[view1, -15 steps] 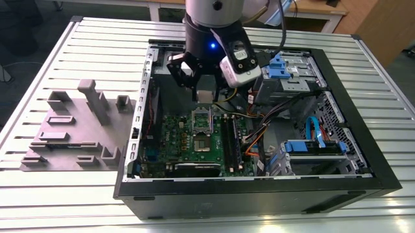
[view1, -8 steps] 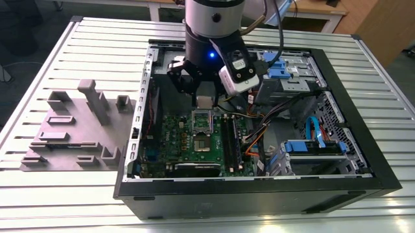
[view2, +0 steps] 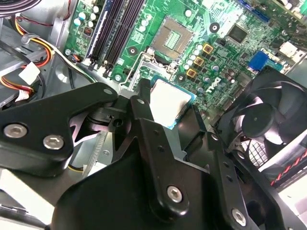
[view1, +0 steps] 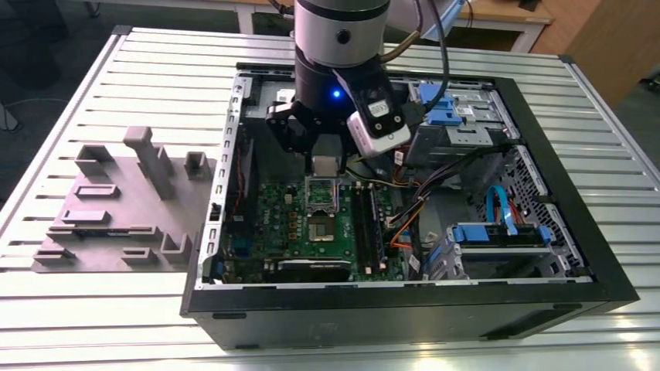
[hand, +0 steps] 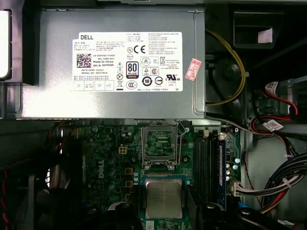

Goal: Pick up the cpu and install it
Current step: 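Pick up the cpu and move it towards the insertion slot, then place the cpu into insertion slot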

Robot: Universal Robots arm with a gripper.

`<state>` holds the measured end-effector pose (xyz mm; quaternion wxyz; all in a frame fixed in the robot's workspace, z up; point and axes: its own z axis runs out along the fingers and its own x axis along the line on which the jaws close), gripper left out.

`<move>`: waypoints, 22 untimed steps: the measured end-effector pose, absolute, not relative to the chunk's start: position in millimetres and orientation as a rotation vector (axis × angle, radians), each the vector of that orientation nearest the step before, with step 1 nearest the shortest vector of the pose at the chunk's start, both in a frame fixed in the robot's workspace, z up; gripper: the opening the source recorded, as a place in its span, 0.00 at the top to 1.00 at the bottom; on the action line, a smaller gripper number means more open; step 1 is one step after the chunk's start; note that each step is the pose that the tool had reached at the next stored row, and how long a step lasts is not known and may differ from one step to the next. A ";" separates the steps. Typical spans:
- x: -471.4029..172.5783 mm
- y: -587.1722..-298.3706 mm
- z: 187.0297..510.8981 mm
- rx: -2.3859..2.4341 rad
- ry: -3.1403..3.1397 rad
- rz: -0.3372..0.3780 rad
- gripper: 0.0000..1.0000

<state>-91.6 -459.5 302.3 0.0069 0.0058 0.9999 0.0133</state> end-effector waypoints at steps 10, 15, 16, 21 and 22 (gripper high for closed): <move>-91.6 -459.5 300.9 0.018 3.127 0.042 0.53; -91.6 -459.4 300.4 0.018 3.127 0.042 0.53; -91.6 -459.4 300.2 0.018 3.127 0.042 0.53; -91.6 -459.4 296.1 0.018 3.127 0.042 0.53; -91.6 -459.5 294.8 0.018 3.127 0.042 0.53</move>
